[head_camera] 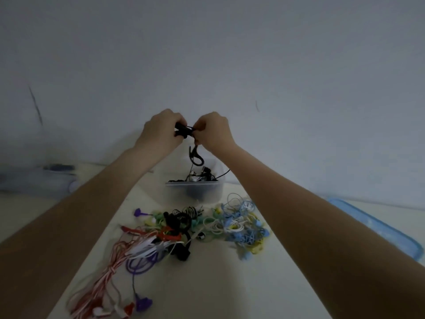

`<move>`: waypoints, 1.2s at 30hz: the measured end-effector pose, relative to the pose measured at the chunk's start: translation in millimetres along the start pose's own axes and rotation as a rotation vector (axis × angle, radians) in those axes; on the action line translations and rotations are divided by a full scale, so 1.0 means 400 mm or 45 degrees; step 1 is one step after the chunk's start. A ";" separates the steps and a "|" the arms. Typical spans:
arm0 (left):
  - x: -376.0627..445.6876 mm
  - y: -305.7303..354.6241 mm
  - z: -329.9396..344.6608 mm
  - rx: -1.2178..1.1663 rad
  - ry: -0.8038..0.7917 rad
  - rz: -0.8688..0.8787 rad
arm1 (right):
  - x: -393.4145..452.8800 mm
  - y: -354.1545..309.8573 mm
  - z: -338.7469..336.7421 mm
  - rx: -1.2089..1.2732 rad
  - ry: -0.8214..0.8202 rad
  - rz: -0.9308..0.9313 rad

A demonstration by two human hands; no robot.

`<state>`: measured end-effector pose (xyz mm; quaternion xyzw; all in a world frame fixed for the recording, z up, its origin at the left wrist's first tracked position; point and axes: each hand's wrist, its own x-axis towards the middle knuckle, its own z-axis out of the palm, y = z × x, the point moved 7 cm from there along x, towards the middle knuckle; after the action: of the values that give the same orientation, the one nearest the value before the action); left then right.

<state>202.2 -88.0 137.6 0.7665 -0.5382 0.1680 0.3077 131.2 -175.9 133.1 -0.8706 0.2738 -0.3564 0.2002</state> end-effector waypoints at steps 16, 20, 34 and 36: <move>-0.045 -0.082 0.210 -0.032 -0.732 -0.118 | -0.095 0.248 0.002 -0.411 -0.424 0.277; -0.029 -0.068 0.162 -0.103 -0.504 -0.102 | -0.098 0.191 -0.033 -0.098 -0.215 0.065; -0.061 0.050 0.094 -0.082 -0.306 0.034 | -0.103 0.079 0.006 -0.413 -0.366 -0.197; -0.079 0.104 0.094 -0.178 -0.311 0.110 | -0.139 0.090 -0.054 -0.404 -0.330 -0.220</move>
<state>149.4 -99.1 102.7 0.7341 -0.6145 0.0486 0.2848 70.3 -172.6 99.6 -0.9500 0.2228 -0.2097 0.0630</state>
